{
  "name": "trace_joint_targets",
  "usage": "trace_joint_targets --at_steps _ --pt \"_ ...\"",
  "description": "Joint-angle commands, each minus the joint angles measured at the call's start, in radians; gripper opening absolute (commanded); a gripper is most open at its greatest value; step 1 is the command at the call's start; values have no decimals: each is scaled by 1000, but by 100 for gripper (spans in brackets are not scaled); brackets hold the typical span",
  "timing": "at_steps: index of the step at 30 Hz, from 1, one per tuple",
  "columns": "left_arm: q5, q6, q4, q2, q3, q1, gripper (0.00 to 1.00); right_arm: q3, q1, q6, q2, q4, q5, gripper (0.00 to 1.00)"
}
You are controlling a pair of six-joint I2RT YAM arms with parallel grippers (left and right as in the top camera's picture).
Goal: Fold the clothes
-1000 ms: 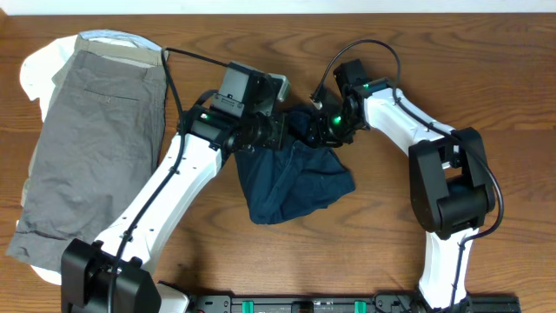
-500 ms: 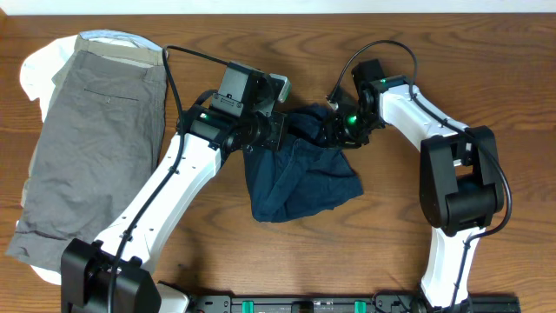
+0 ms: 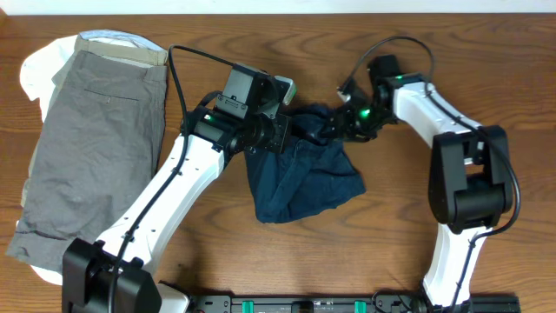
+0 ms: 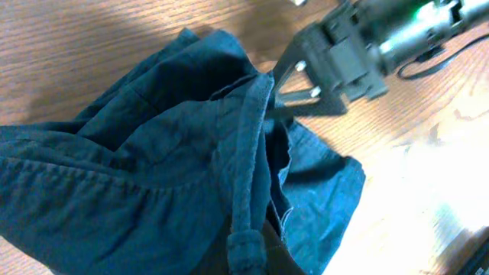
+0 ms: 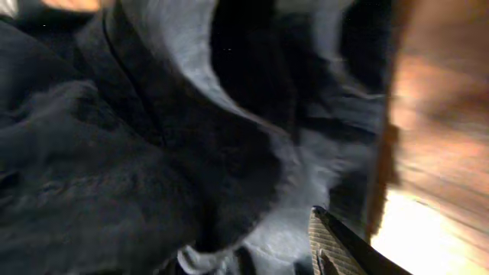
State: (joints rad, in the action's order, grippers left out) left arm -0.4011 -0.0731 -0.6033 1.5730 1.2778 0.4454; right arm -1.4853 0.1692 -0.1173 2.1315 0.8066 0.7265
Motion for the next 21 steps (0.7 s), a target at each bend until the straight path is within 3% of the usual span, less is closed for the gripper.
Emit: trace_joint_targets --at_steps 1,3,6,8,15,17,20,21 --pt "-6 17 -2 26 0 1 6 -16 -27 18 -62 -1 61 55" --pt "-7 17 -2 41 0 2 6 -17 -43 17 -95 -2 61 58" --pt "-8 17 -2 62 0 7 6 -19 -79 11 -139 -6 58 73" --pt "-8 17 -1 74 0 20 6 -21 -114 6 -159 -10 56 78" --pt "-11 16 78 127 0 138 7 -20 -193 5 -163 -5 55 76" --pt "-11 16 108 146 0 178 23 -20 -201 2 -163 -8 55 76" --pt "-6 17 143 167 0 226 64 -20 -210 3 -163 -3 56 76" --pt "-6 16 151 168 0 230 71 -20 -211 6 -163 0 55 76"
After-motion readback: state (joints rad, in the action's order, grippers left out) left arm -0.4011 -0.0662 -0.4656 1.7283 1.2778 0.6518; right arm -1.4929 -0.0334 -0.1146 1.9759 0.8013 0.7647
